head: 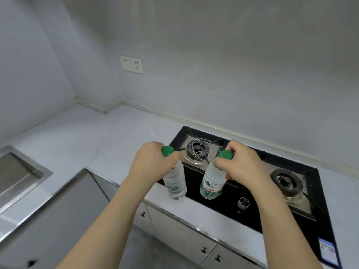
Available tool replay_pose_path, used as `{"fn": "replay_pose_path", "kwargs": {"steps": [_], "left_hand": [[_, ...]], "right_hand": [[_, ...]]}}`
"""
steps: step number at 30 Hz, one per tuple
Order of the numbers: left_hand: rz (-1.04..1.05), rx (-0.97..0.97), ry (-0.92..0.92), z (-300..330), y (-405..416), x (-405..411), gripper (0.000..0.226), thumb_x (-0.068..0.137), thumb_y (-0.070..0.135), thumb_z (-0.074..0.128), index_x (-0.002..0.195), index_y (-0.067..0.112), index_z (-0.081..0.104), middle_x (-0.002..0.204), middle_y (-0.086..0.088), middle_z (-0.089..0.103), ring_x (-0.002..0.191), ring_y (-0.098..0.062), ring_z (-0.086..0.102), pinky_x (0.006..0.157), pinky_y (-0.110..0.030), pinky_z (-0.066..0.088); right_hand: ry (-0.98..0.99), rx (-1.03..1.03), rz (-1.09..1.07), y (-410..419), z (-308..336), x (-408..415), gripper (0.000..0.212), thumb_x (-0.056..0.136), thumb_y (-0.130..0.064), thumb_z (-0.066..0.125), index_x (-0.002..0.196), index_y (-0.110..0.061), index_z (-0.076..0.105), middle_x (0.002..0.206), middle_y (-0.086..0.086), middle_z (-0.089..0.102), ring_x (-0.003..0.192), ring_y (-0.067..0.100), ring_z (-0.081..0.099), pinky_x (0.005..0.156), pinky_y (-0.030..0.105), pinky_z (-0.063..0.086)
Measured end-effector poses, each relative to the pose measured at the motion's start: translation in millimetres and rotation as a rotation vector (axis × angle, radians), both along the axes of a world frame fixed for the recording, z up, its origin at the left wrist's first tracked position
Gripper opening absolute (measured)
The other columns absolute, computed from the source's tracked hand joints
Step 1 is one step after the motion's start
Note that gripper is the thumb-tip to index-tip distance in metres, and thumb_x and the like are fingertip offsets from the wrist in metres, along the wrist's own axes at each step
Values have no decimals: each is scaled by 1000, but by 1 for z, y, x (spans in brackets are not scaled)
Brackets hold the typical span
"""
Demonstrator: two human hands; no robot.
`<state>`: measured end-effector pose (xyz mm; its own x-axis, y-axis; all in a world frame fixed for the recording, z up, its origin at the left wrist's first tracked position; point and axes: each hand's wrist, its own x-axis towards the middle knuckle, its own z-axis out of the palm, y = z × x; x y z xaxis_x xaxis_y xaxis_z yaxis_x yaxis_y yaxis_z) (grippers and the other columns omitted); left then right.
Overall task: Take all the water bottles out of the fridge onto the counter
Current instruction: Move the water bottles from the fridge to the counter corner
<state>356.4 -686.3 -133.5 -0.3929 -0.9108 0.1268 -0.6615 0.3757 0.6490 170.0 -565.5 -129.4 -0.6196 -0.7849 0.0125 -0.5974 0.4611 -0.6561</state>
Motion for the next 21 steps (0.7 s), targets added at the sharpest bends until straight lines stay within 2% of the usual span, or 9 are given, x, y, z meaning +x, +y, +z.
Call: {"fn": "replay_pose_path", "kwargs": {"steps": [5, 10, 15, 19, 21], "left_hand": [[43, -13, -19, -3, -32, 45, 41, 76, 35, 61, 58, 11, 32, 54, -2, 32, 50, -19, 30, 47, -26, 26], [114, -11, -13, -5, -60, 76, 41, 75, 34, 61, 60, 12, 29, 56, -2, 27, 52, -19, 26, 48, -26, 24], [170, 32, -6, -12, -89, 89, 36, 75, 32, 61, 64, 12, 33, 61, -4, 29, 55, -19, 25, 50, -27, 23], [200, 69, 11, -20, -121, 90, 37, 73, 30, 63, 65, 13, 32, 62, -3, 28, 55, -17, 25, 50, -27, 22], [213, 79, 9, -22, -139, 89, 37, 72, 31, 64, 64, 13, 32, 61, -2, 28, 55, -17, 25, 50, -27, 22]], "right_hand": [[-35, -60, 43, -38, 2, 40, 25, 73, -29, 69, 77, -15, 48, 74, 4, 64, 53, 17, 67, 60, 43, 55], [-30, -74, 113, -72, 2, 67, 25, 75, -27, 68, 75, -16, 46, 75, 4, 61, 54, 18, 67, 52, 34, 47], [-36, -33, 187, -113, -3, 81, 23, 75, -26, 68, 74, -16, 47, 72, 3, 61, 52, 17, 66, 57, 38, 52], [-17, 9, 240, -156, -9, 83, 23, 74, -27, 68, 78, -14, 50, 69, 2, 63, 48, 12, 64, 56, 31, 47], [-57, -1, 275, -179, -11, 81, 23, 72, -26, 70, 74, -17, 49, 67, 1, 61, 47, 15, 64, 56, 33, 50]]}}
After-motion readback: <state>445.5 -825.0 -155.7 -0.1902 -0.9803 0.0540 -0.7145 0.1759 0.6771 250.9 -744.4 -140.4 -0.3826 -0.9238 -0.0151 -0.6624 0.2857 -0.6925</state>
